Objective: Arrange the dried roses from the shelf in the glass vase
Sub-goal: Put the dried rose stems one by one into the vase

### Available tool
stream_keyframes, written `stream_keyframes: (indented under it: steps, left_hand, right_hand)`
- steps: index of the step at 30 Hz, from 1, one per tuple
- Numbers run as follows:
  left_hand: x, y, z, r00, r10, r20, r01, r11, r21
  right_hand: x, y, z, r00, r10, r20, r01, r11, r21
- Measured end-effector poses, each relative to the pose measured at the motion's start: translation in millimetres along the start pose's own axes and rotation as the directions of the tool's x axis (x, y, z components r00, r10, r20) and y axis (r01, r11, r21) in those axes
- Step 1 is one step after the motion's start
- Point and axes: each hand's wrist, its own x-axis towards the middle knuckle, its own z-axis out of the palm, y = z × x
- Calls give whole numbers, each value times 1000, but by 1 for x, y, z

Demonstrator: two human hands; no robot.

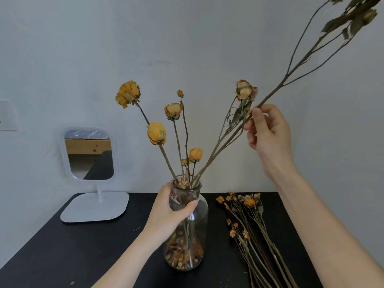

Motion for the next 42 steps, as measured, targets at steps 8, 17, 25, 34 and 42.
stream_keyframes:
  steps: [8,17,25,34,42]
  left_hand:
    - [-1,1,0,1000,0,-2,-1,1000,-3]
    - [-1,2,0,1000,25,3,-25,1000,4]
    - [-2,1,1,999,36,-12,-36,999,-12]
    - [-2,1,1,999,34,-18,-34,999,-8]
    - [-1,1,0,1000,9,-16,-9,1000,-4]
  right_hand:
    - [-3,12,11,987,49,153,-41,998,-55]
    - [-20,47,16,913,195,358,-75,944,-321]
    - [-31,55,21,808,314,499,-123,917,-378]
    - [-33,50,25,840,315,441,-185,932,-312]
    - [-39,51,28,839,317,443,-192,933,-304]
